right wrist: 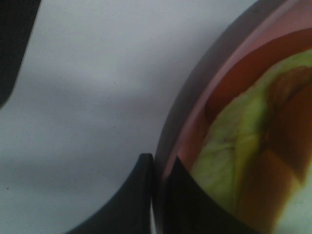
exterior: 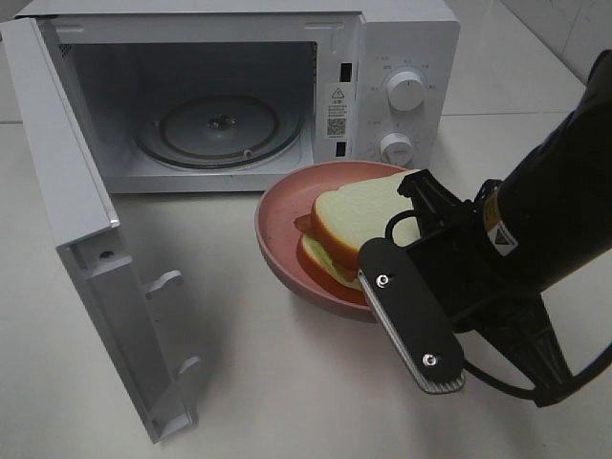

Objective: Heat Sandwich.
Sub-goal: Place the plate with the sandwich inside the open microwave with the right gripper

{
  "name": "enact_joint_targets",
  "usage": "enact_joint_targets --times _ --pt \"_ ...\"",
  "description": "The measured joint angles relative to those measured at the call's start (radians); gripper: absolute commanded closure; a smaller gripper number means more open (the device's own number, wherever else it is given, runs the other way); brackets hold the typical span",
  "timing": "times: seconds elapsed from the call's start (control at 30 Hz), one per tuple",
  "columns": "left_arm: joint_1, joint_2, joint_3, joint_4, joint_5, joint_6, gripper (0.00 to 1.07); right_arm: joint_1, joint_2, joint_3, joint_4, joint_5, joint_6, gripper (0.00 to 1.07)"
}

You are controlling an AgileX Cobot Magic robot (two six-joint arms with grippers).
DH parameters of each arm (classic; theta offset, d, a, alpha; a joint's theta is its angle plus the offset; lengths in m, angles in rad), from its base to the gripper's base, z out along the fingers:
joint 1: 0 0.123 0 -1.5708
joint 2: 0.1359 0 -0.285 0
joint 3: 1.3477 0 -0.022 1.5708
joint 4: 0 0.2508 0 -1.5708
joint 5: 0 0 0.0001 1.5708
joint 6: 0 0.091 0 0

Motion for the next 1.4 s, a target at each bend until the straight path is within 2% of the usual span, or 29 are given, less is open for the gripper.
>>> enact_joint_targets --times 0.37,0.9,1.4 --pt "0.0 0.0 0.0 0.0 0.0 0.0 0.07 -0.074 0.0 0.0 0.043 -0.029 -0.208 1.07" --pt "0.0 0.0 0.0 0.0 0.0 0.0 0.07 -0.078 0.03 -0.004 0.095 -0.095 -0.342 1.07" --pt "0.0 0.0 0.0 0.0 0.0 0.0 0.07 -0.078 0.169 -0.154 0.114 -0.102 -0.357 1.07"
